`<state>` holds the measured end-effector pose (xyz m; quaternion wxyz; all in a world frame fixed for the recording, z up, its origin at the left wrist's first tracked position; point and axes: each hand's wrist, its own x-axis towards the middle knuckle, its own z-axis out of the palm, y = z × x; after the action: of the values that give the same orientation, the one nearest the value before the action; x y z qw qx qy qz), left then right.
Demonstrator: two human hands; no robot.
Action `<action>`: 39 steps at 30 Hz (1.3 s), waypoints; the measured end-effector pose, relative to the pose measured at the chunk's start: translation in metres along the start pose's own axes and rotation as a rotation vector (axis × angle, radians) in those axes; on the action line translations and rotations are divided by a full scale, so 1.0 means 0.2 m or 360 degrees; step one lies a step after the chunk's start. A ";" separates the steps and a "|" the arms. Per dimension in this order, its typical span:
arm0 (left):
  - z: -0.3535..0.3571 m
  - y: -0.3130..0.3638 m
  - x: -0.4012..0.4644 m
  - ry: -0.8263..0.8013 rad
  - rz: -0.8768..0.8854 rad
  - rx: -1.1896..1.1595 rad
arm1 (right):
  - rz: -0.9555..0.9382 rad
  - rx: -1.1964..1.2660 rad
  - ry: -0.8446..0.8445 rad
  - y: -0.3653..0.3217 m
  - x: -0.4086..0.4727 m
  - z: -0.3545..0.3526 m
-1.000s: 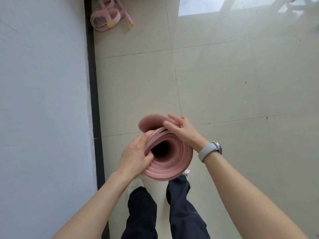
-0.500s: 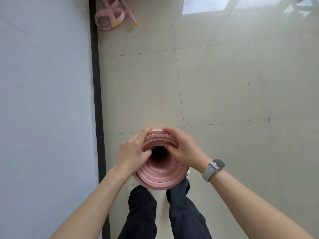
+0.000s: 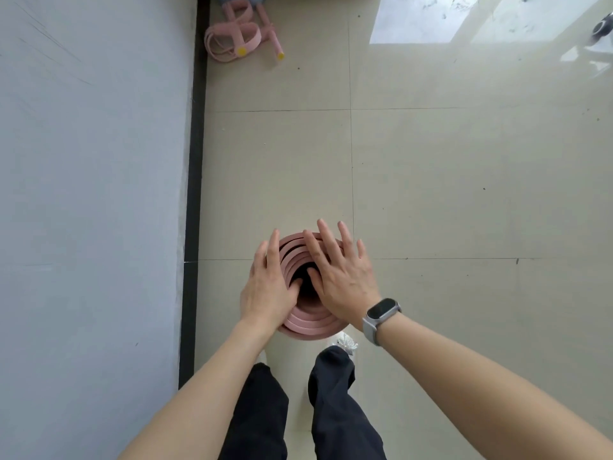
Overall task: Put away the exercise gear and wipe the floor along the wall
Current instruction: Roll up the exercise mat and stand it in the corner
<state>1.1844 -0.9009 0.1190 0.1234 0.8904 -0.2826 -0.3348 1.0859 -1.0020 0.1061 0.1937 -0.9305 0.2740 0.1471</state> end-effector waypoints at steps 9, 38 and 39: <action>-0.05 0.07 0.14 -0.0012 -0.0053 0.0098 | 0.0652 0.0864 0.0119 0.05 -0.02 -0.05; -1.44 0.79 0.69 0.0199 0.0253 -0.0450 | 0.0864 0.1036 0.0664 -0.12 0.72 -1.61; -1.47 0.82 0.77 0.0204 0.0276 -0.0447 | 0.0862 0.1034 0.0673 -0.10 0.79 -1.64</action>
<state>1.4060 -1.1149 0.3228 0.2928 0.8562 -0.3005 -0.3015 1.2797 -1.2025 0.3398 0.3695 -0.7263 0.5720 -0.0937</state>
